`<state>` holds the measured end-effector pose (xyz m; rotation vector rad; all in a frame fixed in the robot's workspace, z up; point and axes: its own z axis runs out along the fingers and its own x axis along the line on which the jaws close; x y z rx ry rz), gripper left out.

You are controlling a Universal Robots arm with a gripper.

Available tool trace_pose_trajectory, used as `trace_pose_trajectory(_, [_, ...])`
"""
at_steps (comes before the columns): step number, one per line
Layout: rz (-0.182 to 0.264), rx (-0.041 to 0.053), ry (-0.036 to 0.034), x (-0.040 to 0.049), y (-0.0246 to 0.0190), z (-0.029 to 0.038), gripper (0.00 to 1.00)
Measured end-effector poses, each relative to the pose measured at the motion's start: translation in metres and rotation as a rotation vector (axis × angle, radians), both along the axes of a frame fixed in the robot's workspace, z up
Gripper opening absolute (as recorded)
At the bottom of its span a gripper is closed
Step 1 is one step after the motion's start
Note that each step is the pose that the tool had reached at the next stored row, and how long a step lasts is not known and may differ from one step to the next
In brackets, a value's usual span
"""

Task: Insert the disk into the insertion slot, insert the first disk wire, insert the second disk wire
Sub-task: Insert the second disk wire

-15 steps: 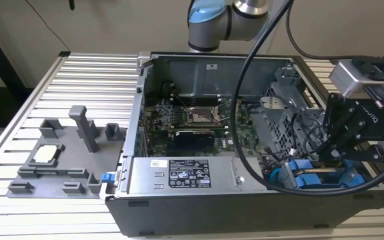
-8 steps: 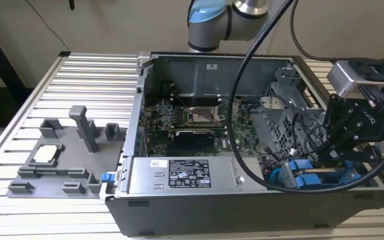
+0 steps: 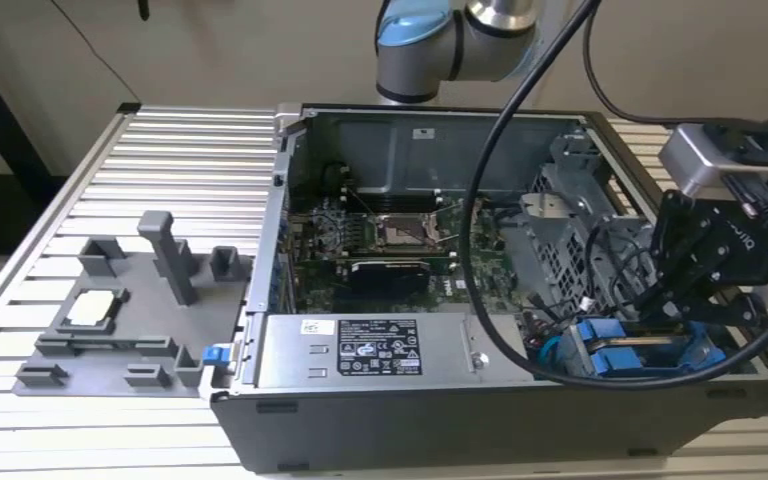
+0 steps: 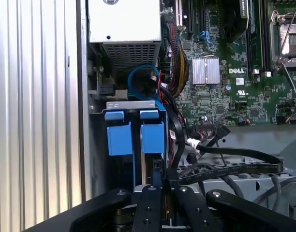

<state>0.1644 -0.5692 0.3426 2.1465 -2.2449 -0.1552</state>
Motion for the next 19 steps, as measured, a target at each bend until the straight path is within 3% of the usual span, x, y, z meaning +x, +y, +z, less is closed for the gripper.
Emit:
trace_pose_trajectory(13, [0.0, -0.0001, 0.0037, 0.0007, -0.0005, -0.0072, 0.18])
trace_pose_trajectory(14, [0.0, 0.0004, 0.005, 0.001, -0.0007, -0.0074, 0.18])
trace_pose_trajectory(15, [0.0, 0.0003, 0.0071, 0.0014, -0.001, -0.0071, 0.25])
trace_pose_trajectory(19, [0.0, 0.0, 0.0151, 0.003, -0.0025, -0.0038, 0.25])
